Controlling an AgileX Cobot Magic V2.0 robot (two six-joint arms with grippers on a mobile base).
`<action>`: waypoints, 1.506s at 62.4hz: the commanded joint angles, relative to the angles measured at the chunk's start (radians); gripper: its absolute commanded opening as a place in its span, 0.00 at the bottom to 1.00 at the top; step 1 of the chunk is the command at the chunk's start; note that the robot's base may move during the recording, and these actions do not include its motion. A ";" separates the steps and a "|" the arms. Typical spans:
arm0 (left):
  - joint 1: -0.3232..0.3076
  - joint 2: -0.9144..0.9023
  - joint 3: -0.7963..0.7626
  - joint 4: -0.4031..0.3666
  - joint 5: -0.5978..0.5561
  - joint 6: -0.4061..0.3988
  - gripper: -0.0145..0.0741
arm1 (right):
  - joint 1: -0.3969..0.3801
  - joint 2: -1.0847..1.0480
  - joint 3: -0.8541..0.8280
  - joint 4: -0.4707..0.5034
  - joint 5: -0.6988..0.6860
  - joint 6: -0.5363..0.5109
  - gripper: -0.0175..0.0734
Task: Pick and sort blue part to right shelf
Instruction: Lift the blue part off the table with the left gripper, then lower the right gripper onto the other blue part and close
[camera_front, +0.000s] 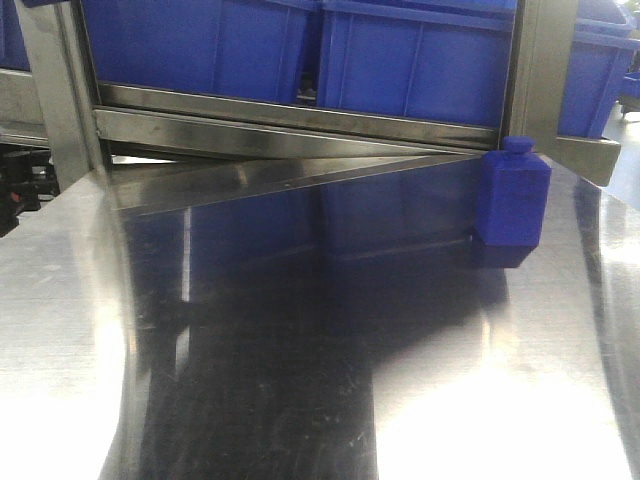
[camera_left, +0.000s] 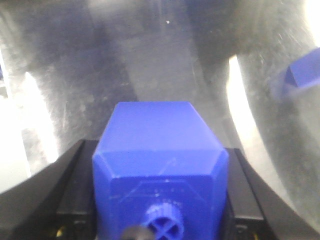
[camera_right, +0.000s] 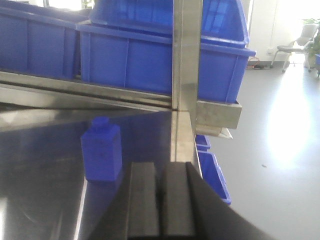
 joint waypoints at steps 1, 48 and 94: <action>-0.007 -0.102 0.046 -0.015 -0.093 0.023 0.52 | -0.005 -0.013 -0.102 -0.010 -0.052 0.002 0.23; -0.007 -0.765 0.657 -0.008 -0.531 0.025 0.52 | 0.071 0.799 -0.793 -0.008 0.387 -0.020 0.83; -0.007 -0.788 0.657 -0.008 -0.533 0.025 0.52 | 0.256 1.748 -1.664 -0.143 1.115 0.272 0.83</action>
